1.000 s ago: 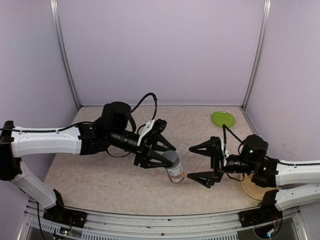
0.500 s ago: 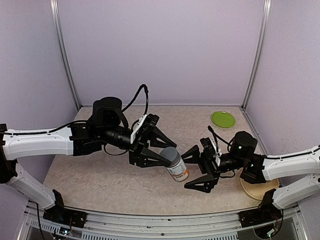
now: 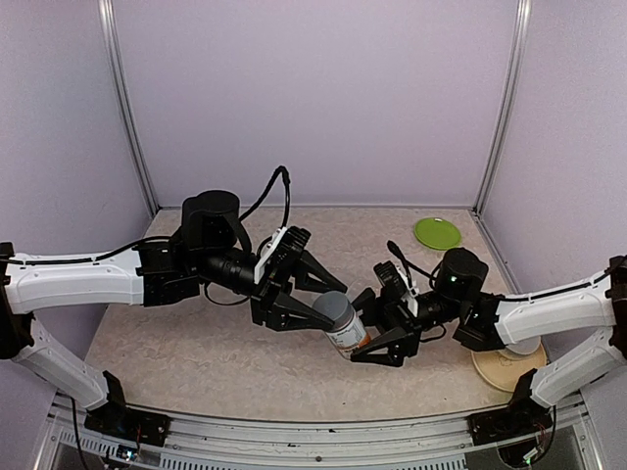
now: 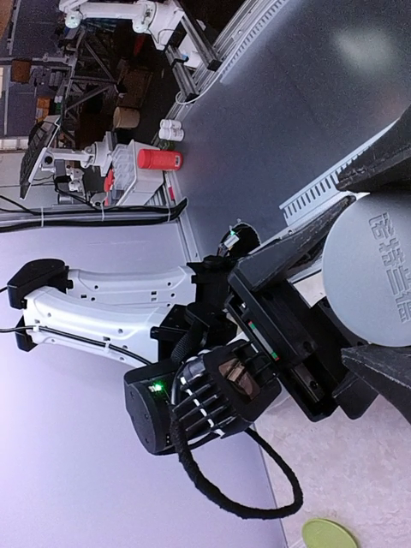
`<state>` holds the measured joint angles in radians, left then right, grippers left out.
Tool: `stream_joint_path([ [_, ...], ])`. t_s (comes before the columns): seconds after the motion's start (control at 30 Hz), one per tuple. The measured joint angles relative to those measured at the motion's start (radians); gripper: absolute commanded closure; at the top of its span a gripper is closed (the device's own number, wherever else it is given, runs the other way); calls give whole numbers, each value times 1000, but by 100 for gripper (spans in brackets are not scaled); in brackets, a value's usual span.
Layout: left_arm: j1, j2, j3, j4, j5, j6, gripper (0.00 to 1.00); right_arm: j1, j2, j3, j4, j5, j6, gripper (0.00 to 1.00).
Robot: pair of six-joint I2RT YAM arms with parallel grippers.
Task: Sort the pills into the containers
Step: Pass from the left arm to the right
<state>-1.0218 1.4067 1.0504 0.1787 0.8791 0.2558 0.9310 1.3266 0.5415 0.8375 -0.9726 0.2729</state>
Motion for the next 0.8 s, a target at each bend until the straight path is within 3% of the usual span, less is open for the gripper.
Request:
stream_joint_path([
  [0.37, -1, 0, 0, 0, 0, 0, 73, -3, 31, 29, -17, -42, 6, 66],
  [0.63, -2, 2, 0, 0, -16, -20, 73, -5, 1, 38, -101, -9, -54, 70],
  [0.8, -2, 7, 0, 33, -90, -92, 72, -5, -65, 30, -183, 113, -115, 70],
])
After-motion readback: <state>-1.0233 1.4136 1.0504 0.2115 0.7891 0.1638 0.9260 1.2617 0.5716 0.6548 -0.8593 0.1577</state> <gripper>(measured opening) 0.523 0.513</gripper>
